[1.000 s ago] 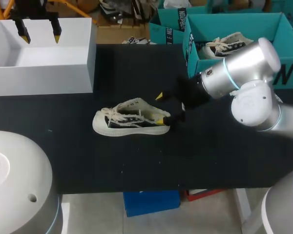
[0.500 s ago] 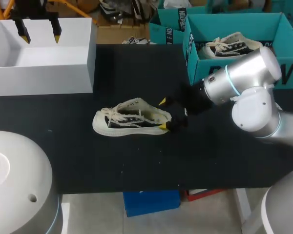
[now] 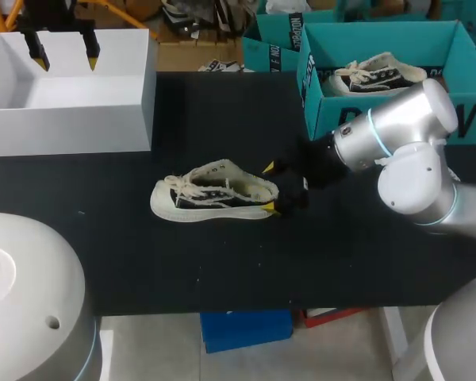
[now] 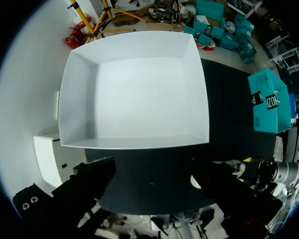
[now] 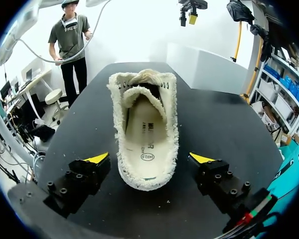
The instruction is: Take the shoe out of the shoebox, open the shoe tongue, remove and reinsert the insole, then place the shoe into the shoebox
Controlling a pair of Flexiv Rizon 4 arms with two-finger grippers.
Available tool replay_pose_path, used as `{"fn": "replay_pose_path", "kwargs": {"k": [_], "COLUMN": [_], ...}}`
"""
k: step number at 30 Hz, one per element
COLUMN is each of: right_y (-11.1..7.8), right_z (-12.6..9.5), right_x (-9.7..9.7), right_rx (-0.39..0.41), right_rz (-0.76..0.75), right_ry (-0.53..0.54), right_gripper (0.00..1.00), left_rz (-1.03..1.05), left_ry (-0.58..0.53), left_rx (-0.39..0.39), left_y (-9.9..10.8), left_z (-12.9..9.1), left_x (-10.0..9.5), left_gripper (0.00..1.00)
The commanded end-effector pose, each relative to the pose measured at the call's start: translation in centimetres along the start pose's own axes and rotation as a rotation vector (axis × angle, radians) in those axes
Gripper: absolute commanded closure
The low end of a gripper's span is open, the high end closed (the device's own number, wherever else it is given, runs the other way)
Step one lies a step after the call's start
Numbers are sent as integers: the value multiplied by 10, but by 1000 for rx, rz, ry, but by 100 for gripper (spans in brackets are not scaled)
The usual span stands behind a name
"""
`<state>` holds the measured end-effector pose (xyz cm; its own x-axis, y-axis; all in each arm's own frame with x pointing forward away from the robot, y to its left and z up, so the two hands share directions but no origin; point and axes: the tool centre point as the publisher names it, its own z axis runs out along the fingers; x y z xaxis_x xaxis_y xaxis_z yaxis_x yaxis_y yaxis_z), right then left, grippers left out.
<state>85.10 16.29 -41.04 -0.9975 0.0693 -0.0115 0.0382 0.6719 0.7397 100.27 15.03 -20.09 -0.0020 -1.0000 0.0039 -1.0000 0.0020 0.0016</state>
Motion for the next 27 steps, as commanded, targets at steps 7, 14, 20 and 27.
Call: {"fn": "replay_pose_path", "kwargs": {"k": [7, 14, 20, 27], "right_y": [-5, -5, -6, -4], "right_z": [13, 25, 32, 40], "right_x": [-4, -4, -5, -2], "right_rx": [-14, -32, -46, -58], "right_rz": [13, 26, 38, 52], "right_ry": [12, 12, 7, 0], "right_gripper": [0, 0, 0, 0], "left_rz": [-1, -1, -1, -1], "left_ry": [-2, -2, -2, -2], "left_rx": [-1, -1, -1, -1], "left_y": [1, 1, 1, 1], "left_z": [-1, -1, -1, -1], "left_x": [0, 0, 0, 0], "left_gripper": [0, 0, 0, 0]}}
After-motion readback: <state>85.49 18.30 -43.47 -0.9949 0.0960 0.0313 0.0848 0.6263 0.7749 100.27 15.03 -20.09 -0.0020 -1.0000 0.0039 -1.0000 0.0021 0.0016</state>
